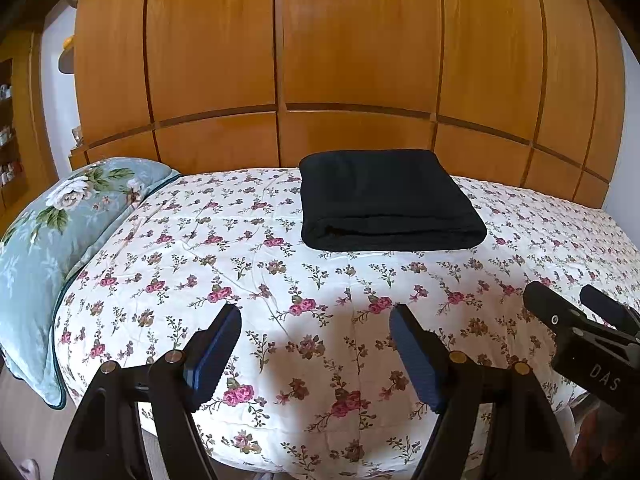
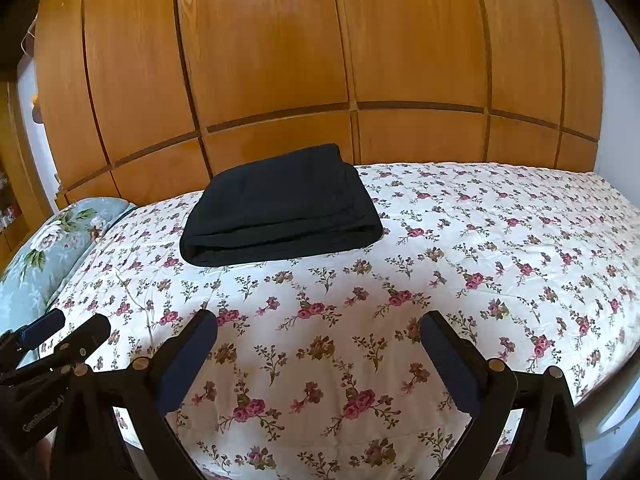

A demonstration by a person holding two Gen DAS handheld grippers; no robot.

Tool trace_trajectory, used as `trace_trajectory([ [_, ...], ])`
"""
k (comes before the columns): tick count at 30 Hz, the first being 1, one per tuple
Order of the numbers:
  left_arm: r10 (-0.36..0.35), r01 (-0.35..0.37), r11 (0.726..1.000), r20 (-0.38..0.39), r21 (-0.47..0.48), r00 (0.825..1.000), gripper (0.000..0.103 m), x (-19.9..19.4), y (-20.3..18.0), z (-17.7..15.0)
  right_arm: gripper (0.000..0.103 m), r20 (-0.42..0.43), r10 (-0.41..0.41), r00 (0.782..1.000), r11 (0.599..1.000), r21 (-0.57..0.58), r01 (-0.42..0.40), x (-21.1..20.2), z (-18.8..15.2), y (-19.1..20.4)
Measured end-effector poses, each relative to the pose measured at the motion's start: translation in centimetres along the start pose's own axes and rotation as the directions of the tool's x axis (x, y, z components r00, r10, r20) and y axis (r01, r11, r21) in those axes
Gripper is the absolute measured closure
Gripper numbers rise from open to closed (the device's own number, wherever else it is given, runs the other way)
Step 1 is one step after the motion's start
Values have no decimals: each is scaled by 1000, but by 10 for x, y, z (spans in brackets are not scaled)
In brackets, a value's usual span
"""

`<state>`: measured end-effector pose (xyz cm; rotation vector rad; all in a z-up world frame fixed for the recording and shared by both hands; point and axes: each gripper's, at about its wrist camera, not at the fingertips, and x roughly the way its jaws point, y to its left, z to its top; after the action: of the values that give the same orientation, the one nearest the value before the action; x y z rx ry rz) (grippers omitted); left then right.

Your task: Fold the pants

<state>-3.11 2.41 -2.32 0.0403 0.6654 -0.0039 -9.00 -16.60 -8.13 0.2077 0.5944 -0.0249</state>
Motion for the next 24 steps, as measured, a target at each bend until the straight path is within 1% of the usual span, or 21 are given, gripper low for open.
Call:
trace_trajectory([
  [7, 13, -13, 1000, 1, -8, 1000, 27, 1, 1, -2, 2, -7, 3, 1000, 1000, 6, -3, 2, -1, 0],
  [24, 6, -6, 1000, -20, -3, 1000, 27, 6, 1, -4, 2, -19, 5, 1000, 1000, 11, -5, 5, -2, 0],
])
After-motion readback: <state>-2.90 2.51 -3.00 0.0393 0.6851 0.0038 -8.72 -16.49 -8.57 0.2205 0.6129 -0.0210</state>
